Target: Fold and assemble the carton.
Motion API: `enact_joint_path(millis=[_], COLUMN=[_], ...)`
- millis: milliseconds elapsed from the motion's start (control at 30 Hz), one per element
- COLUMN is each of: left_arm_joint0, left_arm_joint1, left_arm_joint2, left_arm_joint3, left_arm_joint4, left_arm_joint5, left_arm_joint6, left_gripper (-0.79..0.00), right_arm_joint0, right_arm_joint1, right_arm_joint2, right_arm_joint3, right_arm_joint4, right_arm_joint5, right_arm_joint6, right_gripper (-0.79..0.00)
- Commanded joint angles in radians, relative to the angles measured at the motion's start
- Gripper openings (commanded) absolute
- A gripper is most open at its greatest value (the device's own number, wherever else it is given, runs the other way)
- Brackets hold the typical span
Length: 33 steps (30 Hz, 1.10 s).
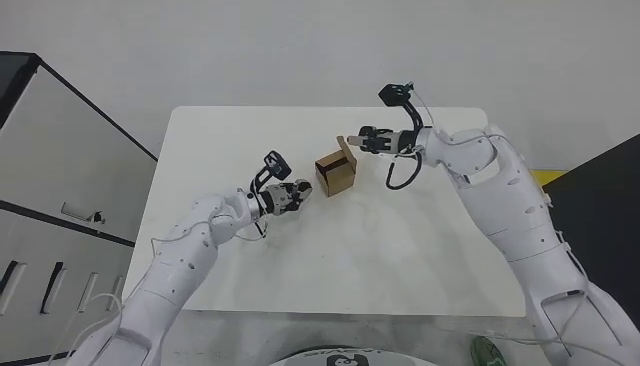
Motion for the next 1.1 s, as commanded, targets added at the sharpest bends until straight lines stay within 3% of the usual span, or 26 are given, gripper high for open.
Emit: enact_joint_path(millis=[0, 200, 267, 467, 533, 633, 733, 800, 1067], left_arm_joint0=[0.000, 0.002, 0.013, -0.001, -0.009, -0.009, -0.009, 0.001, -0.002], left_arm_joint1=[0.000, 0.000, -0.005, -0.024, -0.025, -0.025, -0.025, -0.027, -0.047], left_arm_joint2=[0.000, -0.001, -0.001, 0.003, 0.002, 0.002, 0.002, 0.001, 0.003], left_arm_joint3=[-0.002, 0.001, 0.001, 0.014, 0.004, 0.004, 0.004, 0.002, 0.050], left_arm_joint4=[0.027, 0.021, -0.064, -0.543, -0.617, -0.617, -0.617, -0.647, -0.883], left_arm_joint5=[0.002, 0.009, 0.037, 0.165, 0.189, 0.189, 0.189, 0.211, 0.366], left_arm_joint6=[0.001, 0.003, -0.026, -0.344, -0.402, -0.402, -0.402, -0.389, -0.391], left_gripper=[-0.785, -0.785, -0.785, -0.785, -0.785, -0.785, -0.785, -0.785, -0.785], right_arm_joint0=[-0.003, -0.014, -0.016, -0.023, -0.025, -0.030, -0.035, -0.037, -0.040], right_arm_joint1=[0.000, 0.000, 0.001, 0.003, 0.004, 0.004, 0.006, 0.006, 0.007], right_arm_joint2=[-0.002, -0.001, 0.000, 0.004, 0.005, 0.009, 0.013, 0.013, 0.013], right_arm_joint3=[0.002, 0.011, 0.012, 0.011, 0.009, 0.006, 0.006, 0.008, 0.006], right_arm_joint4=[0.006, 0.024, 0.026, 0.030, 0.030, 0.036, 0.036, 0.038, 0.042], right_arm_joint5=[0.001, -0.008, -0.009, -0.008, -0.006, -0.005, -0.010, -0.012, -0.015], right_arm_joint6=[-0.002, -0.012, -0.014, -0.022, -0.026, -0.034, -0.041, -0.042, -0.054], right_gripper=[-0.499, -0.493, -0.489, -0.486, -0.483, -0.465, -0.339, -0.382, -0.372])
